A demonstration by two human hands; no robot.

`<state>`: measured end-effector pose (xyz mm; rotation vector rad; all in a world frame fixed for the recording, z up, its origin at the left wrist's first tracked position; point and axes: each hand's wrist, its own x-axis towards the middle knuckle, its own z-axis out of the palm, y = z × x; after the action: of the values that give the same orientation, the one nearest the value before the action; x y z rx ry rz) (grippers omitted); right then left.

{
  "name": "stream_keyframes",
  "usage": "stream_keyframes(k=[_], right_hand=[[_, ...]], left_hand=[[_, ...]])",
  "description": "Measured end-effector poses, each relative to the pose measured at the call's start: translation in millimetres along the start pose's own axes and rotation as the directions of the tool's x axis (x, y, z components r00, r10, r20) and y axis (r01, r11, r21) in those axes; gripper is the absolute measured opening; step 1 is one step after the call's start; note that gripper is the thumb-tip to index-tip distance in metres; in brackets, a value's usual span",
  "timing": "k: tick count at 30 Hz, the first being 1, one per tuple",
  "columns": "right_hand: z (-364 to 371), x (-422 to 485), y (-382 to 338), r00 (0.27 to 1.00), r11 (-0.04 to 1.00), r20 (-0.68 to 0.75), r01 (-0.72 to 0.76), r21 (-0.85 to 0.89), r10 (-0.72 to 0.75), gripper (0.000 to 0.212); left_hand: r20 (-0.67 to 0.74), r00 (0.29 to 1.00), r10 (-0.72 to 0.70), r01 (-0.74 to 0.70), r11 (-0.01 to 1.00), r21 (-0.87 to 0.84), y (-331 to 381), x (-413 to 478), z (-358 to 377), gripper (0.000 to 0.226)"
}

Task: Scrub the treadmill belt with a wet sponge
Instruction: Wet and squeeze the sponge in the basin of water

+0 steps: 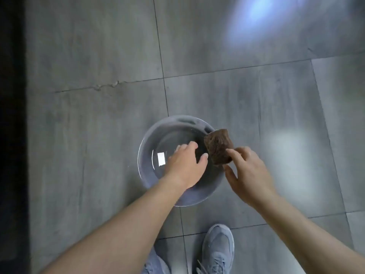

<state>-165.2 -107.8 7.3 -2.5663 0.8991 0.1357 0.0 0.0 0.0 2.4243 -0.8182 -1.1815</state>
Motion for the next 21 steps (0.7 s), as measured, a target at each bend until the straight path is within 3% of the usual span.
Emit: stream_keyframes(k=[3,8,11,14,18,21], right_hand=[[16,5,8,1.000,1.000,-0.016,0.006,-0.011,-0.006,0.040],[28,17,15,0.994,0.999,-0.105,-0.011,0.040,0.015,0.032],[30,31,16,0.987,0.976,-0.063,-0.136,0.169,0.149,0.042],[31,42,14,0.954,0.834,0.172,-0.297,0.465,0.244,0.056],[28,43,9,0.952,0.777,0.161,-0.307,0.550,0.262,0.054],[17,34,1,0.956,0.788,0.117,-0.289,0.543,0.270,0.051]], left_hand=[[-0.015,0.998,0.058,-0.056,0.992,0.110,-5,17,15,0.044],[0.021,0.995,0.094,-0.095,0.994,0.054,-3,35,24,0.043],[0.091,0.994,0.057,-0.031,0.963,-0.267,-3,44,33,0.034],[0.145,0.989,-0.033,0.115,0.789,-0.604,1,45,42,0.028],[0.154,0.985,-0.073,0.164,0.647,-0.745,10,39,42,0.034],[0.211,0.975,-0.072,0.216,0.536,-0.816,8,27,31,0.020]])
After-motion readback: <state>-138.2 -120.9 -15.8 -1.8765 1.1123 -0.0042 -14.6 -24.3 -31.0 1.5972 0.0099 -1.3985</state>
